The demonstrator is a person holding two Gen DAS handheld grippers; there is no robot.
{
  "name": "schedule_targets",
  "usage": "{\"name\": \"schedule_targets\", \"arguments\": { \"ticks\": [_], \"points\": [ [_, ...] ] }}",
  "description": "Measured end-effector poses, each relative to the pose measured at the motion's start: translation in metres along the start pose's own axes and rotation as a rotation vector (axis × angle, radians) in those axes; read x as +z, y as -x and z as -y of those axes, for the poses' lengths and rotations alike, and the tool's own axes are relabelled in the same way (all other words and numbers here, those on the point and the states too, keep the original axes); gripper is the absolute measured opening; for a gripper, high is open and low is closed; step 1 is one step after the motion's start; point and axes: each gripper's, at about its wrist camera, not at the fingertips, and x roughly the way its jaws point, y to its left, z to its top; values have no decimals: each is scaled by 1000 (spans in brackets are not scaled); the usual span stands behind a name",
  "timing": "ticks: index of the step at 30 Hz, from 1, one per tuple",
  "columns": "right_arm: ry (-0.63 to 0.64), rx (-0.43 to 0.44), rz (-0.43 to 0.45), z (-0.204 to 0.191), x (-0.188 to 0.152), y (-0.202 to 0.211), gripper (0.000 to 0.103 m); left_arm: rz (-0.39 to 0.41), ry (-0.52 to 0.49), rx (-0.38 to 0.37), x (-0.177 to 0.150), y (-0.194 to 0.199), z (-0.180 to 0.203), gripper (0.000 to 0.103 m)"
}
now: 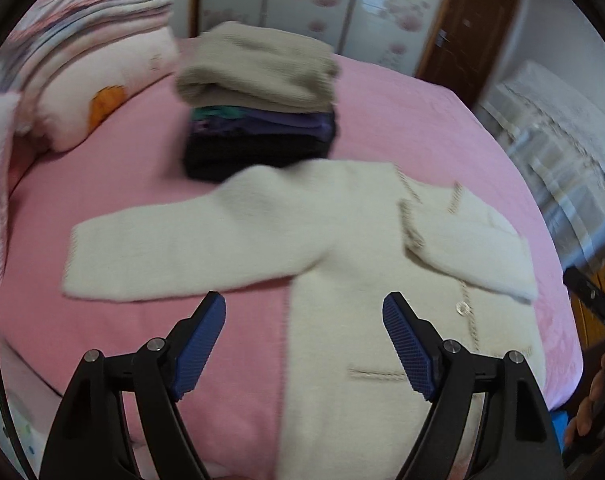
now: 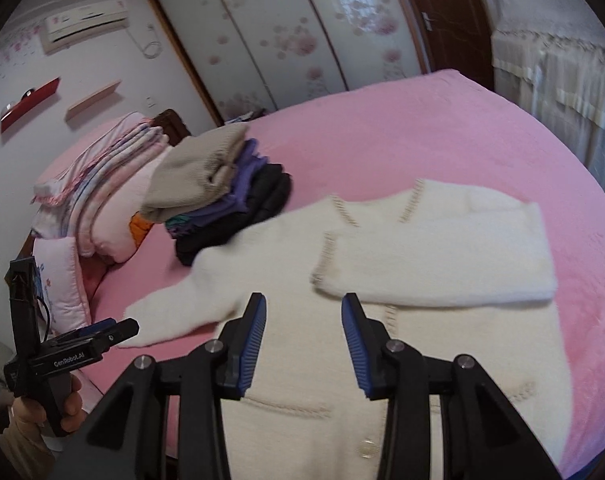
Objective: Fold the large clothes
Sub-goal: 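Move the left tool to the other sleeve cuff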
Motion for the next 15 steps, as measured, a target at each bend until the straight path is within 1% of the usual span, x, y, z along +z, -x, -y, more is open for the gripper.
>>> {"name": "schedule_targets", "arguments": {
  "ticks": [3, 7, 10, 12, 15],
  "points": [
    [97, 5, -35, -42, 0, -18, 39, 27, 111, 35, 2, 4, -55, 80],
    [210, -33, -55, -95, -4, -42, 39, 28, 239, 61, 0, -6, -116, 80],
    [287, -64, -46, -132, -6, -60, 39, -2, 349, 68, -4, -24, -158, 80],
    [322, -65, -36, -150, -7, -71, 39, -37, 430, 71, -7, -40, -183, 80],
    [357, -65, -43, -176, -10, -91, 39, -100, 584, 58, -16, -65, -225, 80]
  ]
}}
